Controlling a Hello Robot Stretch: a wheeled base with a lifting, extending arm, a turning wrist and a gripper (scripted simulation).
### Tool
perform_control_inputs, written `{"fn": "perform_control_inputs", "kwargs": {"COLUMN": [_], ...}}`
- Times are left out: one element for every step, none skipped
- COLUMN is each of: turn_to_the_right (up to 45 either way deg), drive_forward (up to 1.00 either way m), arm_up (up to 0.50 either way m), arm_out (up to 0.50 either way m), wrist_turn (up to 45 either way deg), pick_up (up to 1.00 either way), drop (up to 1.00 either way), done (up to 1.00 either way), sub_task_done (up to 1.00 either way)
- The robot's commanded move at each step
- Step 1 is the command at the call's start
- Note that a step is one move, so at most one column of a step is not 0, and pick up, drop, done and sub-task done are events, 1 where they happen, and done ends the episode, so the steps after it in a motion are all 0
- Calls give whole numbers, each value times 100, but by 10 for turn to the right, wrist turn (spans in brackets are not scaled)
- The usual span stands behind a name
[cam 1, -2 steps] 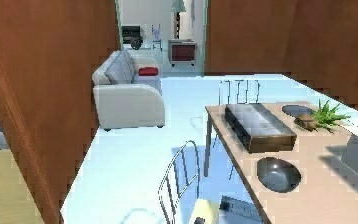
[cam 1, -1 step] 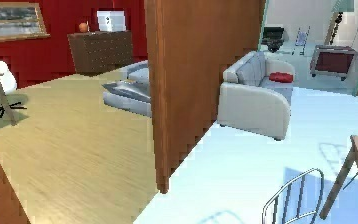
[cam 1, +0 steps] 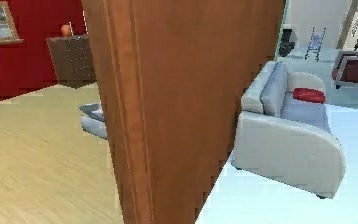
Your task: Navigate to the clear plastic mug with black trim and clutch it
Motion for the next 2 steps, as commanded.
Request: {"fn": "perform_control_inputs", "kwargs": {"turn_to_the_right": [450,30], "drive_forward": [0,0], "arm_up": [0,0], "arm_out": [0,0], "wrist_turn": [0,0], "pick_up": [0,0], "drop": [0,0], "done": [0,0], "sub_task_done": [0,0]}}
